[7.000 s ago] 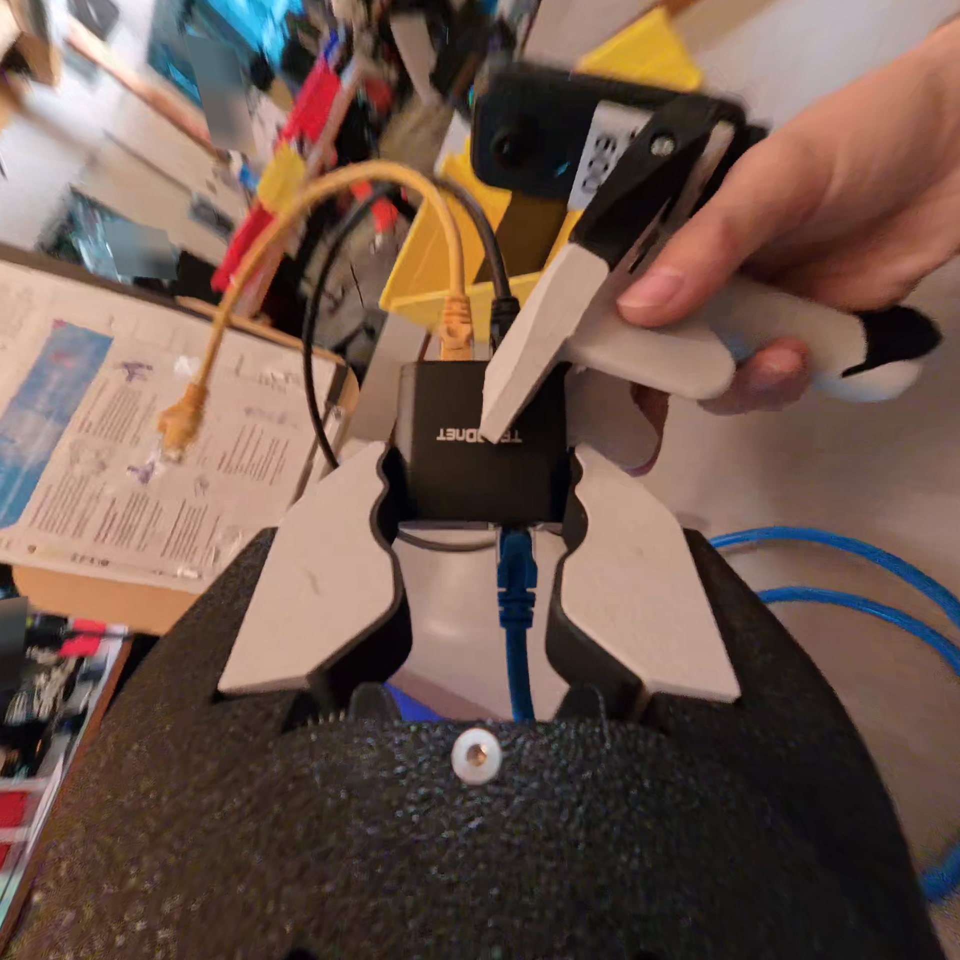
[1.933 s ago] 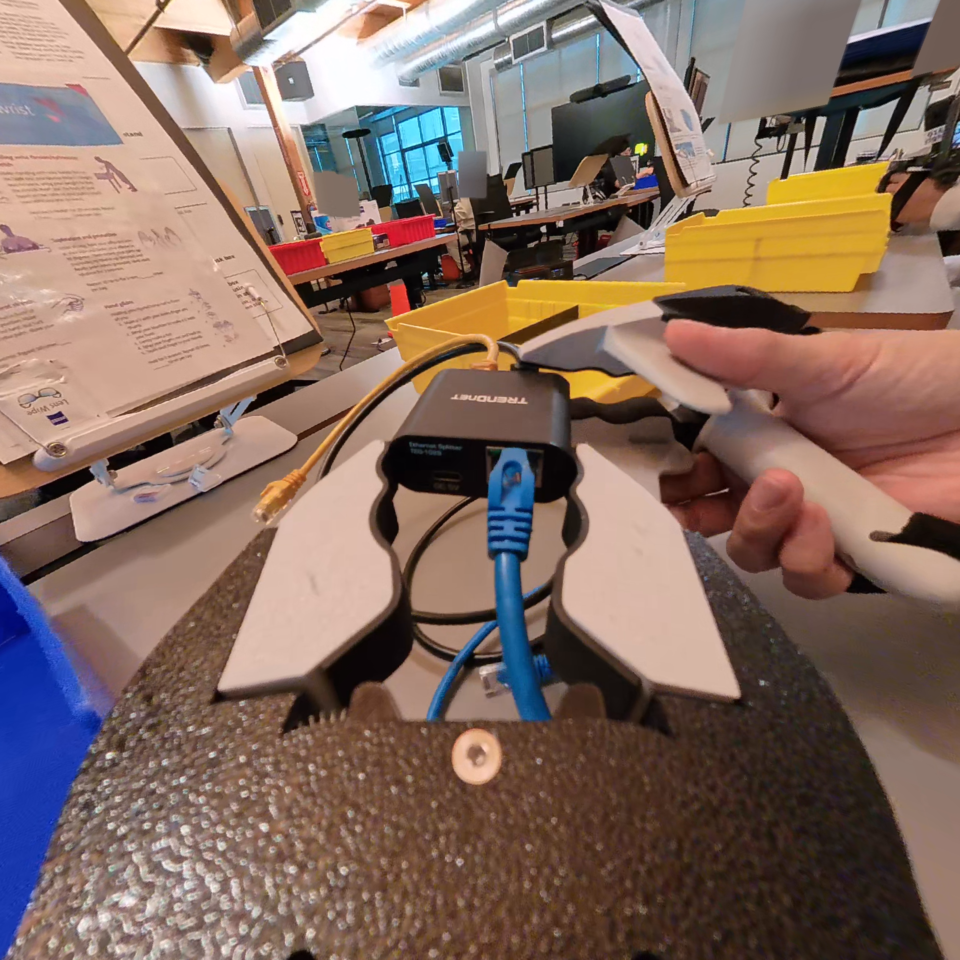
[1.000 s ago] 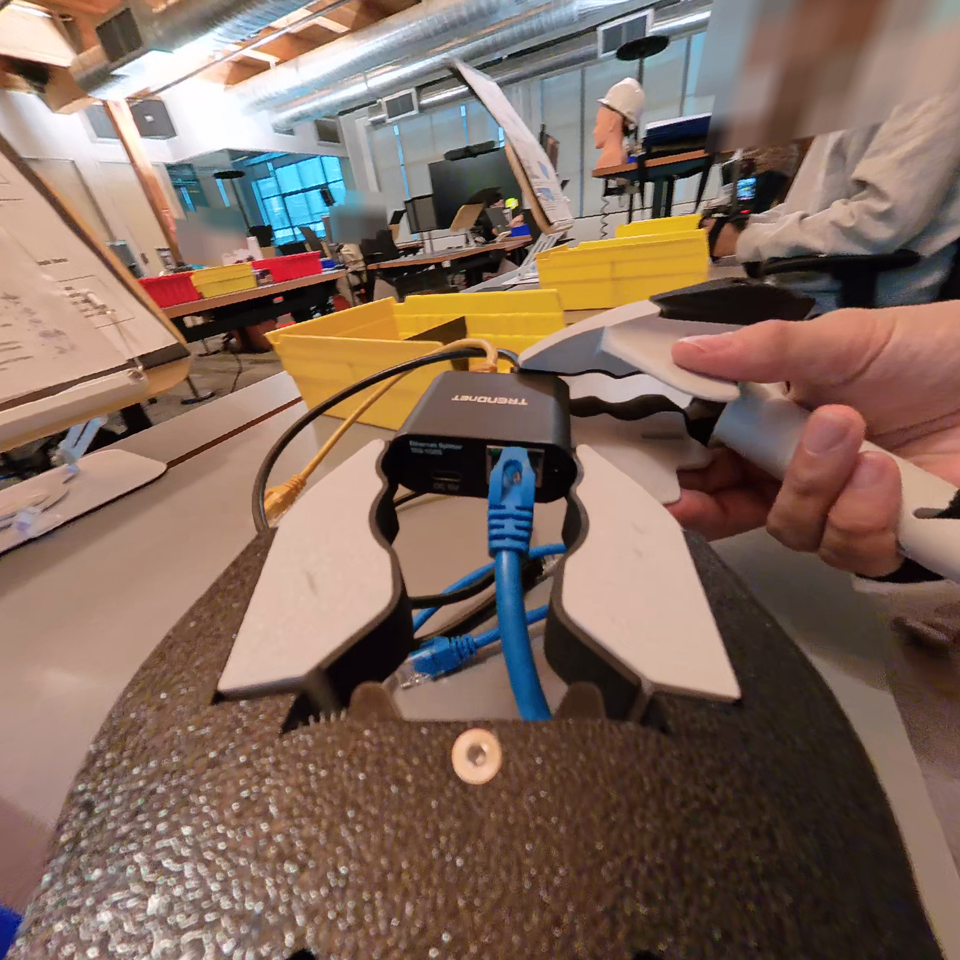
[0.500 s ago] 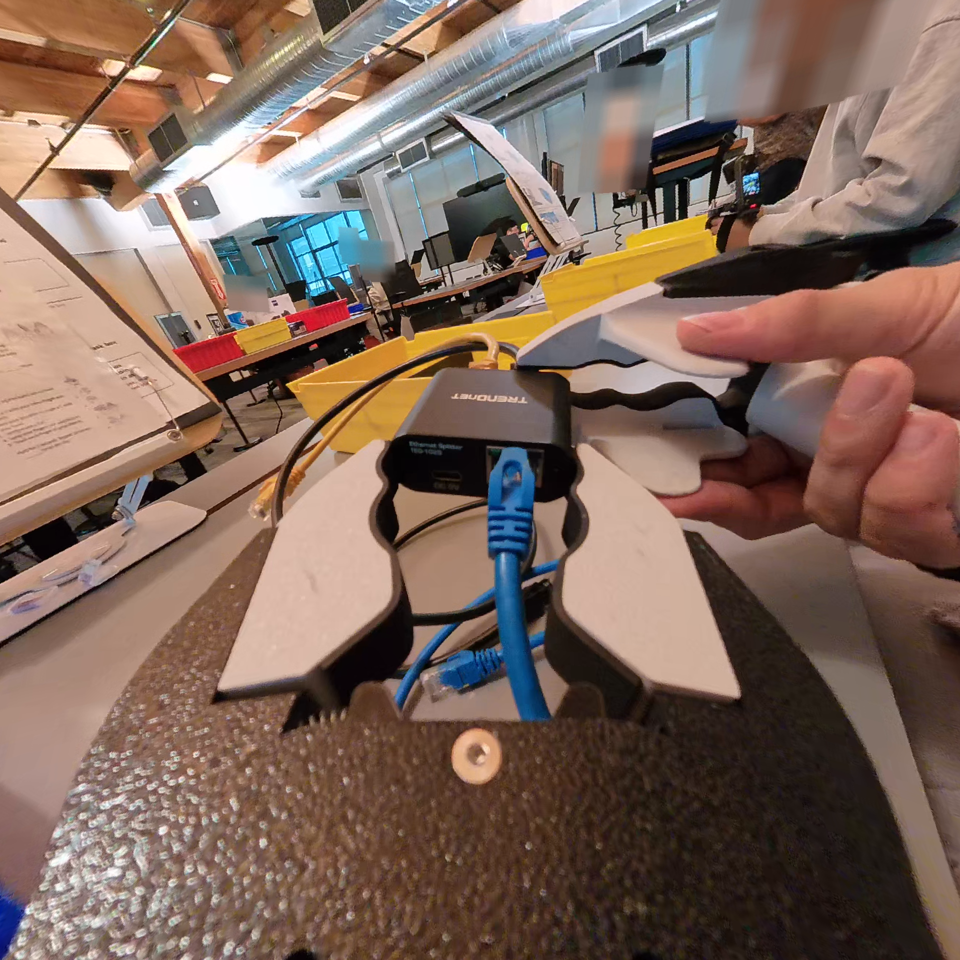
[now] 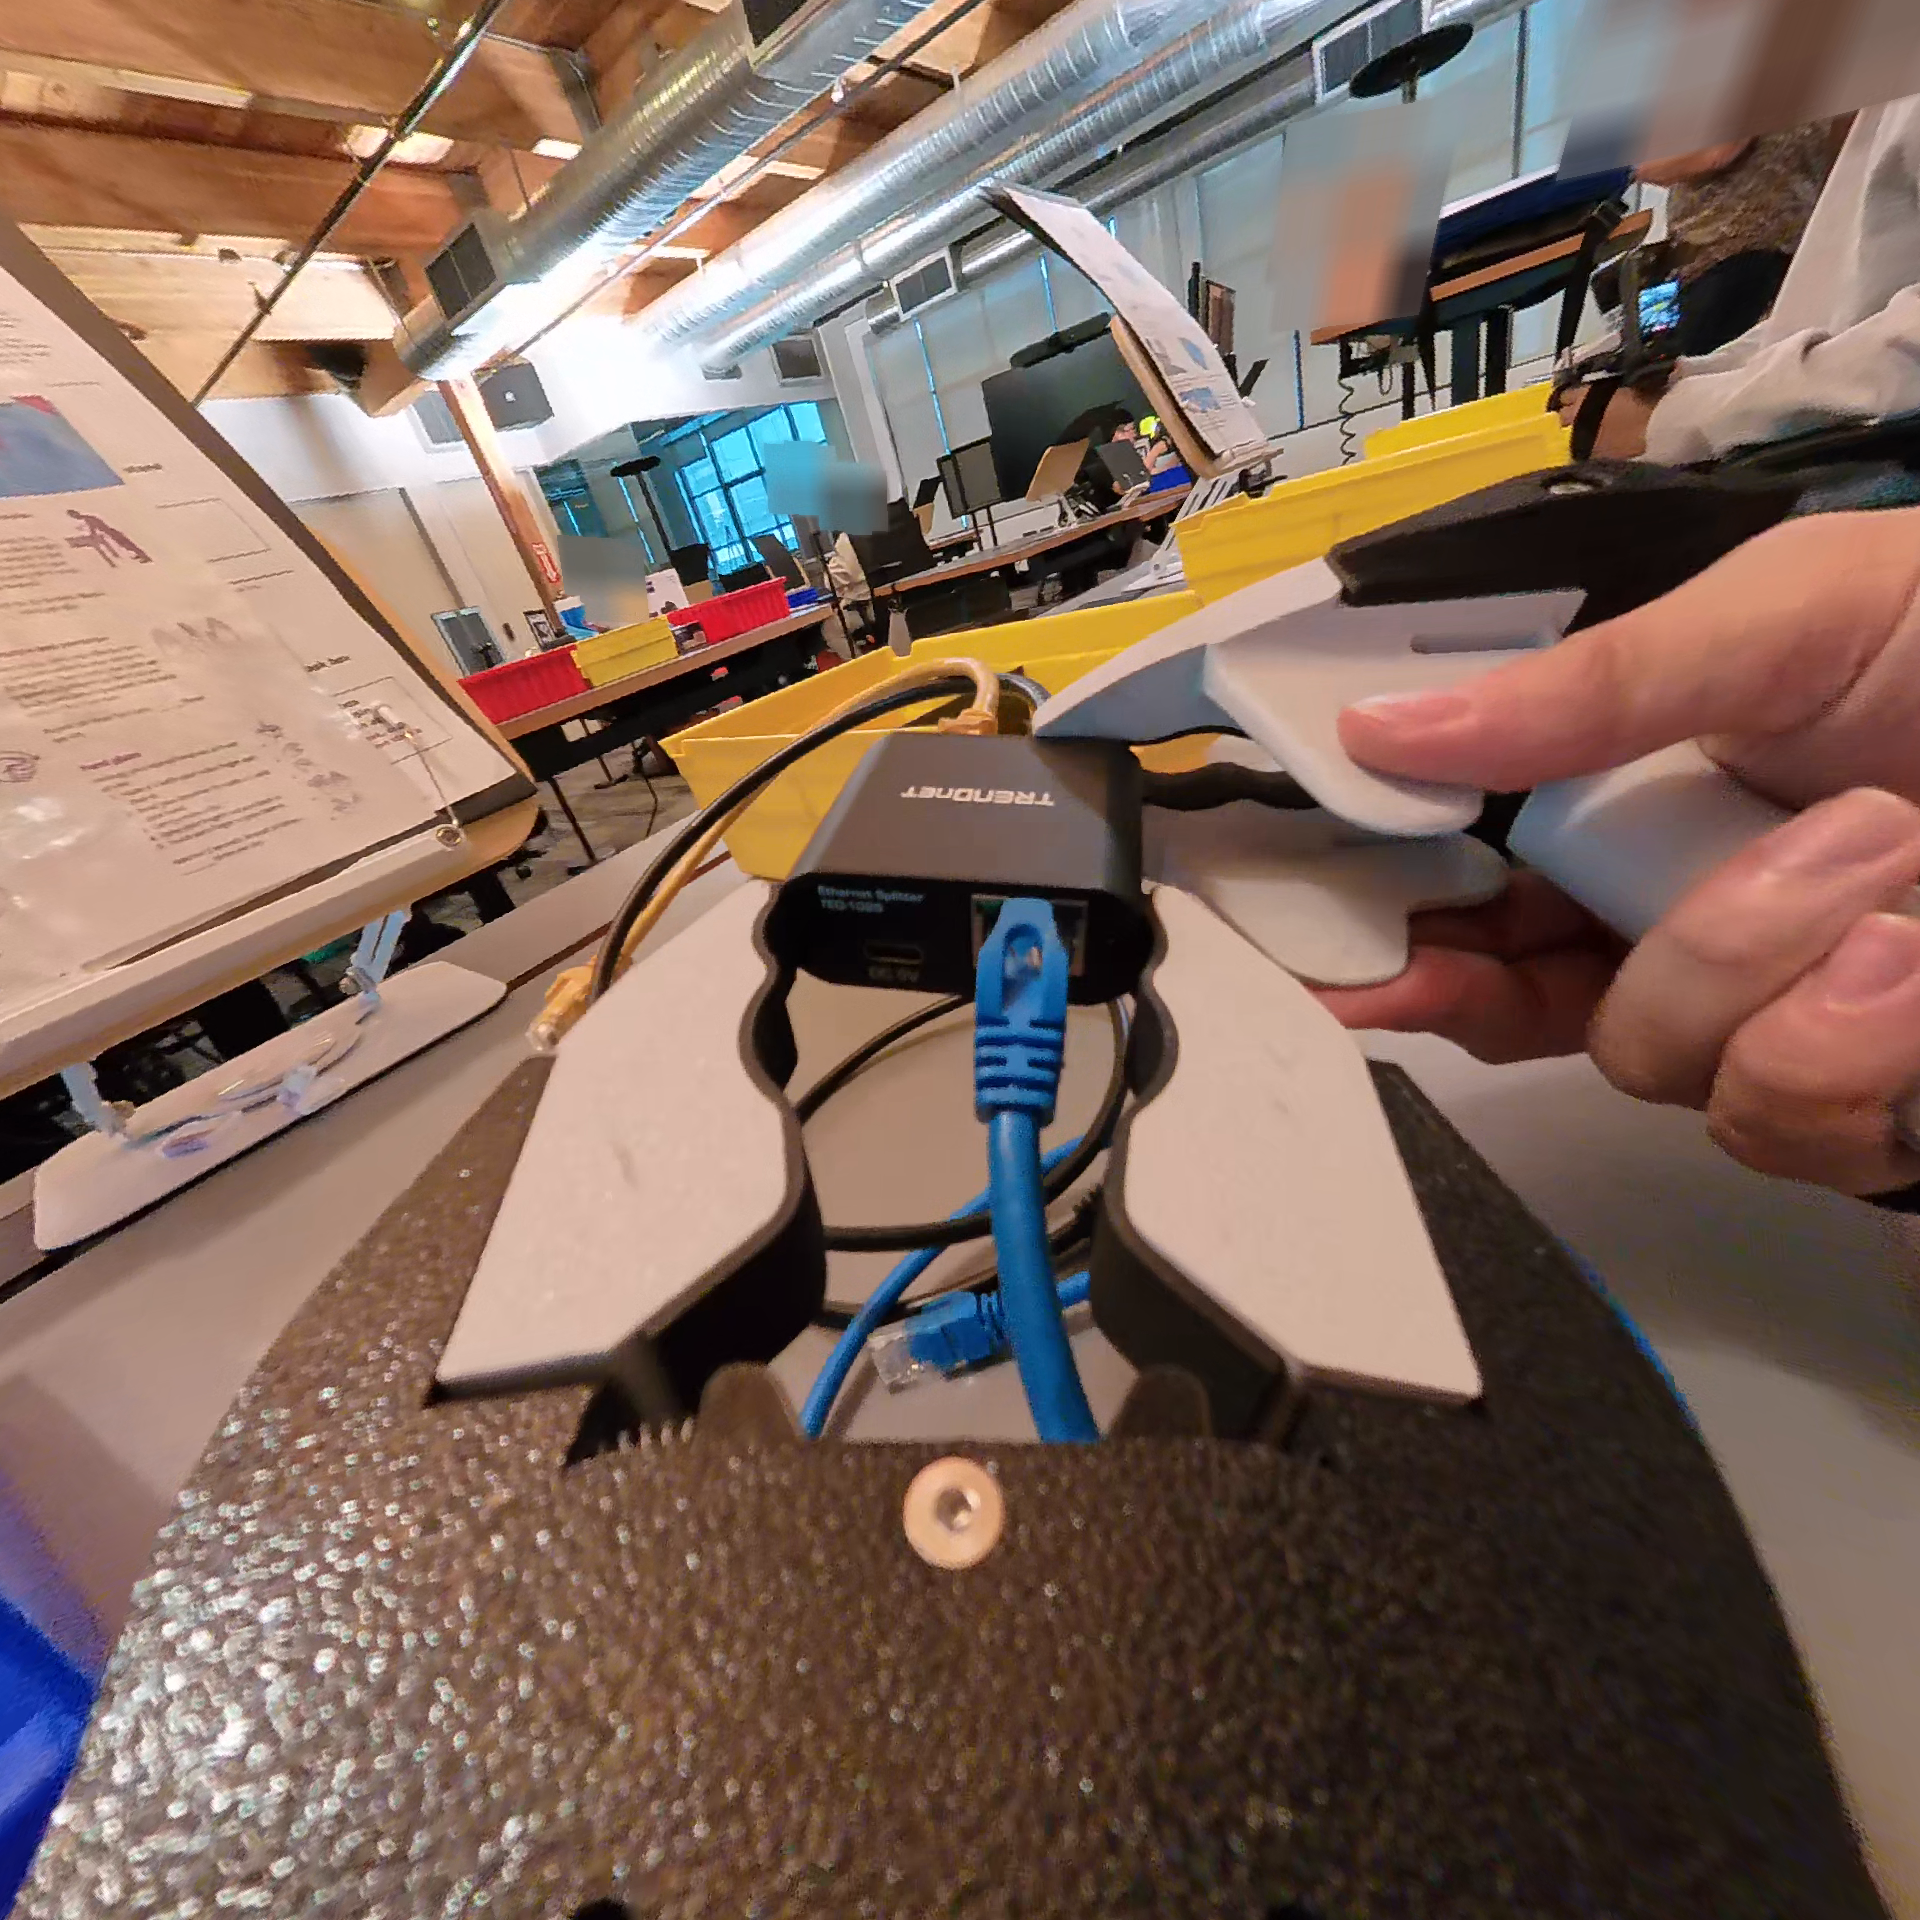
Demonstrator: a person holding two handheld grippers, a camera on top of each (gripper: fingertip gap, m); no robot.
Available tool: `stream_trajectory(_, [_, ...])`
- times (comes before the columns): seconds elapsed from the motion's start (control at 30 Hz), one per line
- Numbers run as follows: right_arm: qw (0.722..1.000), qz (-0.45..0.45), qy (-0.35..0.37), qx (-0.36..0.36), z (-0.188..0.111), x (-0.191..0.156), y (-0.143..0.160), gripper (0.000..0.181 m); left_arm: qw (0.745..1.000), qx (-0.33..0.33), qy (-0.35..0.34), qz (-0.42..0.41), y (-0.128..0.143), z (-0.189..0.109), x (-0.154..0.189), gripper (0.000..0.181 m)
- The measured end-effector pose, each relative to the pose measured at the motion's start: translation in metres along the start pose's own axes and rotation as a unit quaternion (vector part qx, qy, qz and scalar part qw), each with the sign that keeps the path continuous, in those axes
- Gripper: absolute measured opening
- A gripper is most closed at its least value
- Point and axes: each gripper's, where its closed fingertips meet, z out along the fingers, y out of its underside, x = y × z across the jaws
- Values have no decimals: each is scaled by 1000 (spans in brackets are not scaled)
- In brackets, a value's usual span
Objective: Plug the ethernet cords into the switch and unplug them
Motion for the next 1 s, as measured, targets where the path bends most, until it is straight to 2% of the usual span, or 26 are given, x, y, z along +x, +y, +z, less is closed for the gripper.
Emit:
stream_trajectory(0.2, [998, -55, -14, -10, 2, 1, -2, 14, 1000, -2, -12, 1, 1, 2, -1, 61])
stream_trajectory(0.33, [996, -84, -20, -13, 4, 2, -6, 13, 999, -18, -11, -31, 4, 4, -1, 61])
stream_trajectory(0.43, [995, -97, -27, -15, 4, 2, -6, 13, 999, -24, -21, -16, 5, 5, -2, 61])
stream_trajectory(0.6, [997, -69, -27, -35, 8, 4, -5, 15, 999, -27, -34, 3, 5, 3, -6, 61])
stream_trajectory(0.7, [998, -15, -34, -44, 9, 2, -3, 13, 999, -21, -31, 8, 5, 0, -8, 61])
stream_trajectory(1.0, [999, 7, -25, -20, 6, 4, -5, 13, 999, -27, -30, 9, 7, 2, -6, 61])
